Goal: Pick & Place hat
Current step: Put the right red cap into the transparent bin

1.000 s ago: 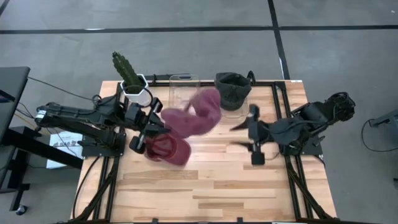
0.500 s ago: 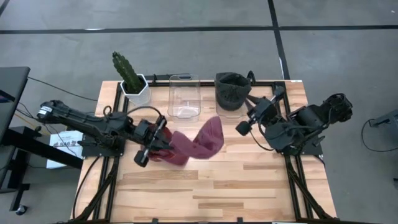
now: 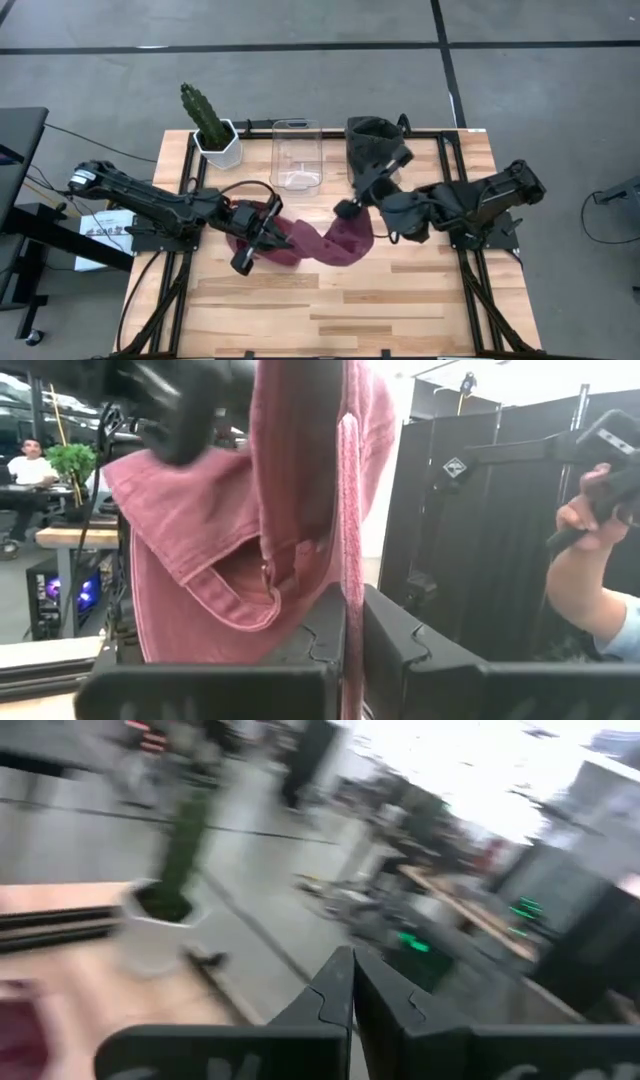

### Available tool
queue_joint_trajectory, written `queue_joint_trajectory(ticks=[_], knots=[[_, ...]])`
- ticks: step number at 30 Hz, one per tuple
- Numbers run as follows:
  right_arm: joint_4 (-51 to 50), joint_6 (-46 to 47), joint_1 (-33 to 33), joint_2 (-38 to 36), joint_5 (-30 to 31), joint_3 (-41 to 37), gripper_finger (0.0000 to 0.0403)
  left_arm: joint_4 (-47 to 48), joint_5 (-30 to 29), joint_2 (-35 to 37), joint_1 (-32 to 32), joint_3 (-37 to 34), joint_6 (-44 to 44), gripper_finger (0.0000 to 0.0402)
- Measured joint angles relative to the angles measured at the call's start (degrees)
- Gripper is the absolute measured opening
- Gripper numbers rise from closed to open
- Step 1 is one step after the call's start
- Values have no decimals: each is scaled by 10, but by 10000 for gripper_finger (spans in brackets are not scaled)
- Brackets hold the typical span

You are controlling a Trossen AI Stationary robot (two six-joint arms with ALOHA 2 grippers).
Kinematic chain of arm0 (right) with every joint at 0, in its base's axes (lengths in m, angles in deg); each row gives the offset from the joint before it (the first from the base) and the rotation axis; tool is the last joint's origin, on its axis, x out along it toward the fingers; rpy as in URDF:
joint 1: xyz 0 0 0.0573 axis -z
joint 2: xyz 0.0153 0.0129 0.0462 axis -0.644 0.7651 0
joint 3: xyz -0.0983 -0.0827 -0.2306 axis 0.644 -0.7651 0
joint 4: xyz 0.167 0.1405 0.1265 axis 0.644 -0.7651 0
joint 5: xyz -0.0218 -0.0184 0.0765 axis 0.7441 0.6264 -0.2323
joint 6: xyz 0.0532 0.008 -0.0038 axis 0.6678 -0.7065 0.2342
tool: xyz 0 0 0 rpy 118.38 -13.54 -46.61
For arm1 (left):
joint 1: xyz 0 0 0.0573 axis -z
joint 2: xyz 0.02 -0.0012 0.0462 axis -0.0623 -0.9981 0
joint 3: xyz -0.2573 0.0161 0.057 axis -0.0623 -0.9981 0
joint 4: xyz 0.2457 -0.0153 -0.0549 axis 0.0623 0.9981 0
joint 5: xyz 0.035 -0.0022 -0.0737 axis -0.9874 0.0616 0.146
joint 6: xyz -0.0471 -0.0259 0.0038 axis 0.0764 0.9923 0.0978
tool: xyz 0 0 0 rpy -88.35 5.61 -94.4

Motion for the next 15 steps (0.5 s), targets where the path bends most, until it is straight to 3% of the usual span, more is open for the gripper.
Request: queue_joint_trajectory(ticks=[4, 7, 10, 15], knots=[[6, 0, -10, -4, -109, 0, 1, 0, 2, 4, 0, 0, -1, 18], [16, -5, -27, -9, -158, 0, 2, -1, 0, 5, 0, 0, -1, 18], [58, -34, -44, -12, -142, 0, 2, 0, 1, 5, 0, 0, -1, 18], [149, -124, -50, -12, -33, 0, 1, 0, 4, 5, 0, 0, -1, 19]])
